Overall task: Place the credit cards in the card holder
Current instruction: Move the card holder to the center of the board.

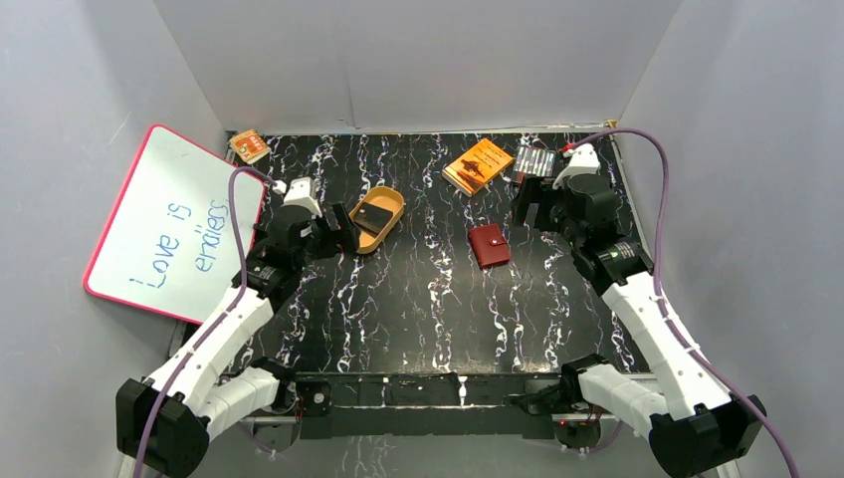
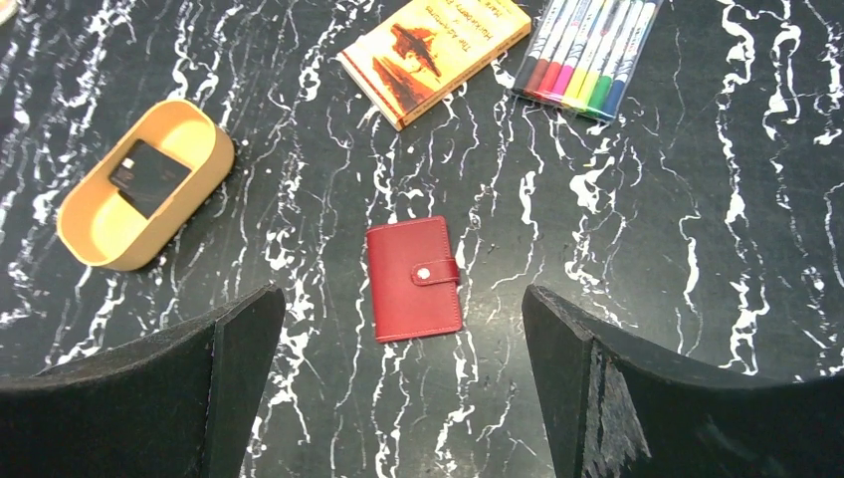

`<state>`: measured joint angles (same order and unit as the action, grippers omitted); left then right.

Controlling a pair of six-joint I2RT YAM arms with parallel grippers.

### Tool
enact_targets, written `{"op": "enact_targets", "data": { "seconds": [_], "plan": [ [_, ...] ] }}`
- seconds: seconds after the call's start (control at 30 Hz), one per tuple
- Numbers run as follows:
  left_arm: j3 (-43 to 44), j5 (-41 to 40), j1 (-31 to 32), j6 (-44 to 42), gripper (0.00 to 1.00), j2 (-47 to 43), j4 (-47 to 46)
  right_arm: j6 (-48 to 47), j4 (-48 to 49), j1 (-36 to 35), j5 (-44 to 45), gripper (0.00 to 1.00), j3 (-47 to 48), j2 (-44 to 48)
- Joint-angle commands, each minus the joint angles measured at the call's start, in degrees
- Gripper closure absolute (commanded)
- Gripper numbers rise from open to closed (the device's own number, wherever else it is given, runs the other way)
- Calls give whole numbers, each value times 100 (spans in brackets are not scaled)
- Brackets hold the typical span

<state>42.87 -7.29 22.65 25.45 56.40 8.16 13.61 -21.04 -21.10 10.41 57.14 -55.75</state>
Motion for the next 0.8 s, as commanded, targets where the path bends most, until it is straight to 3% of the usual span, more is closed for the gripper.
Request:
{"op": "enact_targets", "data": {
  "seconds": [0.0, 0.43, 0.77],
  "plan": [
    [-75, 89, -52, 123, 4, -305, -310, 372, 304, 68, -247, 1, -7, 188],
    [-205, 642, -65, 190, 4, -398, -690, 266, 39, 95, -870, 2, 154, 156],
    [-330, 727, -60, 313, 7, -198, -770, 960, 30, -101, -1577, 15, -612, -292]
  ]
}}
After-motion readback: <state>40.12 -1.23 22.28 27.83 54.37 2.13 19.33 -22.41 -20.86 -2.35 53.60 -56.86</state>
